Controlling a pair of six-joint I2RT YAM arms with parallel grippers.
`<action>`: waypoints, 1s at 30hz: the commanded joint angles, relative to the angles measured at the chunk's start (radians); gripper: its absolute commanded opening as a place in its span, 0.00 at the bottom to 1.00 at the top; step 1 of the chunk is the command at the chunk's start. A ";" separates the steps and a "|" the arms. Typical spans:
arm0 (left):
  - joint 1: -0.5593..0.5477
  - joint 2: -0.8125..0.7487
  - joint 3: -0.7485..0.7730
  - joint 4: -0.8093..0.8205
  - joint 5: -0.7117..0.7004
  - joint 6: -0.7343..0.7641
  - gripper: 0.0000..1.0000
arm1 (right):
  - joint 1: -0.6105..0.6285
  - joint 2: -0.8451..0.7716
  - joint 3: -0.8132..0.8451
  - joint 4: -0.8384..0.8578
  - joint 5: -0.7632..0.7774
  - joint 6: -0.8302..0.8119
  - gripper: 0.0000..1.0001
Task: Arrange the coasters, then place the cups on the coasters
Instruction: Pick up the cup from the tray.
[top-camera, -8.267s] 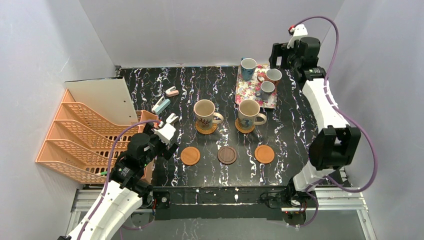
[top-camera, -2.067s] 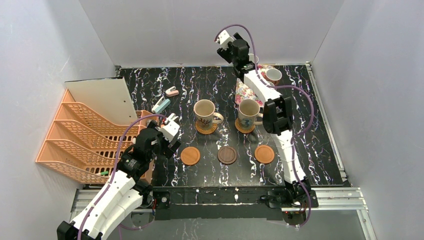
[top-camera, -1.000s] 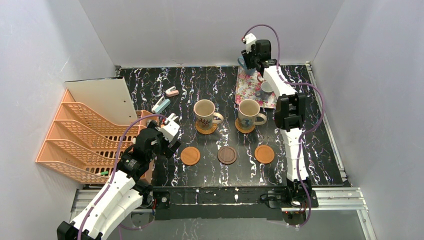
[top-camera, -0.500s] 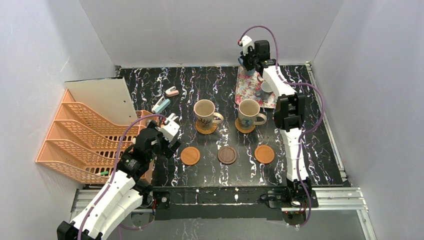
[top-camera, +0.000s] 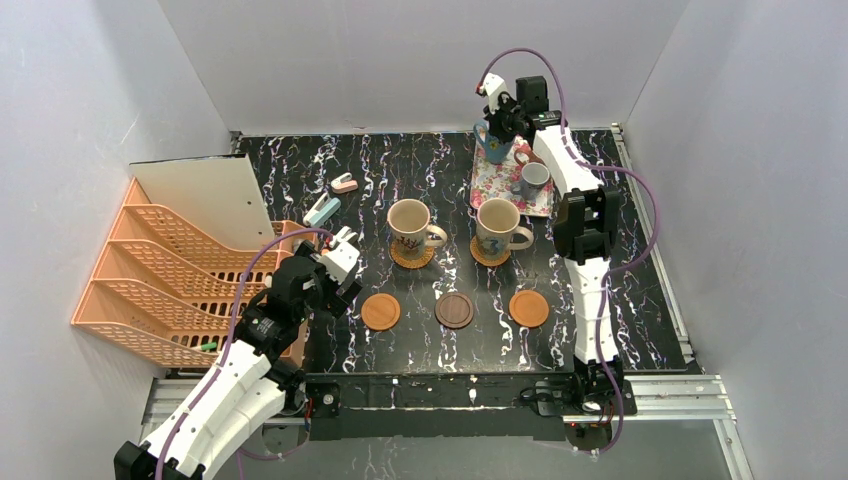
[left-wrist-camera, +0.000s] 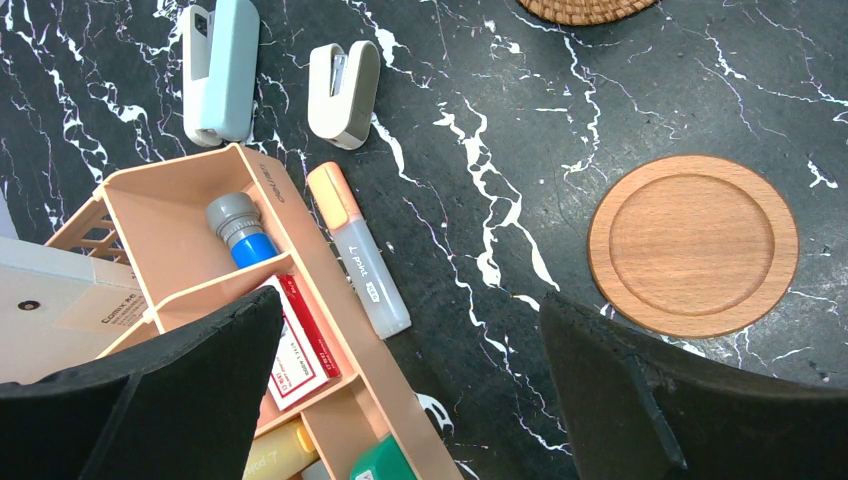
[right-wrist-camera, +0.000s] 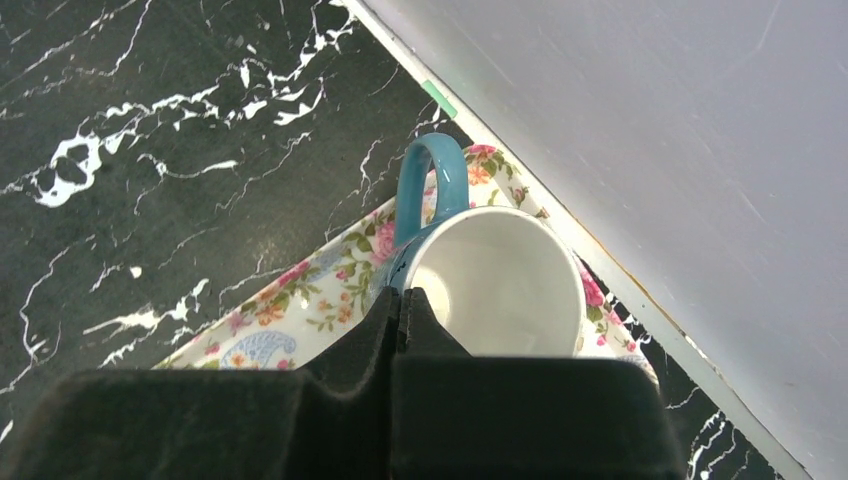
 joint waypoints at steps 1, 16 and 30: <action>0.004 -0.004 -0.011 0.005 -0.002 0.001 0.98 | -0.007 -0.116 0.015 -0.013 -0.029 -0.103 0.01; 0.004 -0.009 -0.011 0.005 0.006 0.003 0.98 | -0.008 -0.181 -0.088 -0.165 0.043 -0.342 0.01; 0.004 -0.006 -0.010 0.005 -0.001 0.002 0.98 | 0.022 -0.213 -0.040 -0.049 0.039 -0.216 0.78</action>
